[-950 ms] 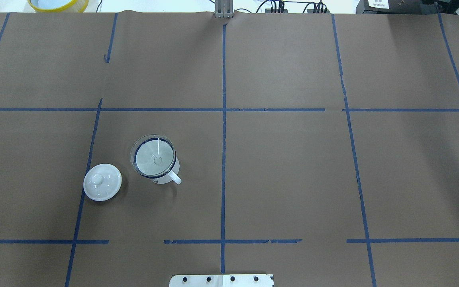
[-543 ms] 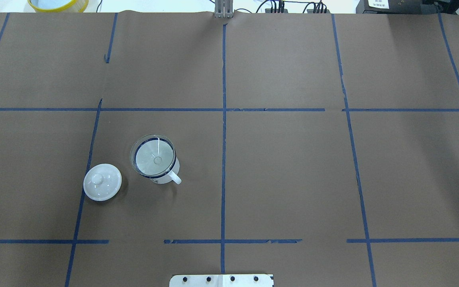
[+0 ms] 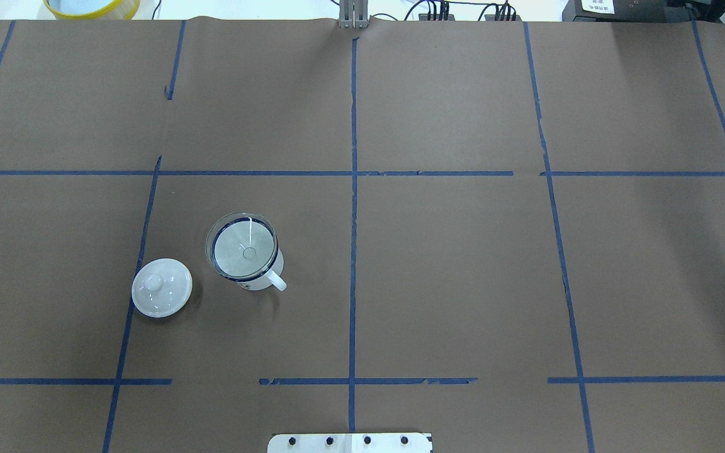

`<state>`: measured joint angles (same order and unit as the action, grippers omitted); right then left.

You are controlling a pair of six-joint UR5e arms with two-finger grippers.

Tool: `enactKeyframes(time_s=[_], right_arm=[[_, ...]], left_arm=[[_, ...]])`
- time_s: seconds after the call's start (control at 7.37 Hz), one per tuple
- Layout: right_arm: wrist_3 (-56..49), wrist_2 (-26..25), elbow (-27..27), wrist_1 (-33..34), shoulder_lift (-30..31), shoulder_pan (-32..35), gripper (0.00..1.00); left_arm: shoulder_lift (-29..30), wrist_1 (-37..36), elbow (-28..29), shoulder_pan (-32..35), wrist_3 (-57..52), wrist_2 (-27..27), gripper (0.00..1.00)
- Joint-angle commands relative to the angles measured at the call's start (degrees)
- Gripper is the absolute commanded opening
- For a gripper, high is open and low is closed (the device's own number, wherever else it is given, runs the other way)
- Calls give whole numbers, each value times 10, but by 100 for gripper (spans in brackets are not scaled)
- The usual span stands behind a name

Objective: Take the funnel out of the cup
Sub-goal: 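Move the left gripper in from its rest pose toward the mug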

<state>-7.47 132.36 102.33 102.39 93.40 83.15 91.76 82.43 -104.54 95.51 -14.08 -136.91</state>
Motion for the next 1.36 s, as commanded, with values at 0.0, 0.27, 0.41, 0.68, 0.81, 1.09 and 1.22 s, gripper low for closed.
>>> enactKeyframes(time_s=[0.0,0.27,0.41,0.68,0.81,1.09,1.22], right_arm=[[0,0,0,0,-1,0,100],[0,0,0,0,-1,0,100],[0,0,0,1,0,0,100],[0,0,0,0,0,0,100],[0,0,1,0,0,0,100],[0,0,1,0,0,0,100],[0,0,1,0,0,0,100]], left_arm=[[70,49,17,0,1,2,100],[56,71,27,2,-2,-23,100],[54,108,15,-1,7,-62,100],[87,119,-6,-107,221,-58,100],[117,120,-27,-171,358,-17,100],[180,115,-56,-307,600,74,100],[212,115,-57,-377,707,108,100]])
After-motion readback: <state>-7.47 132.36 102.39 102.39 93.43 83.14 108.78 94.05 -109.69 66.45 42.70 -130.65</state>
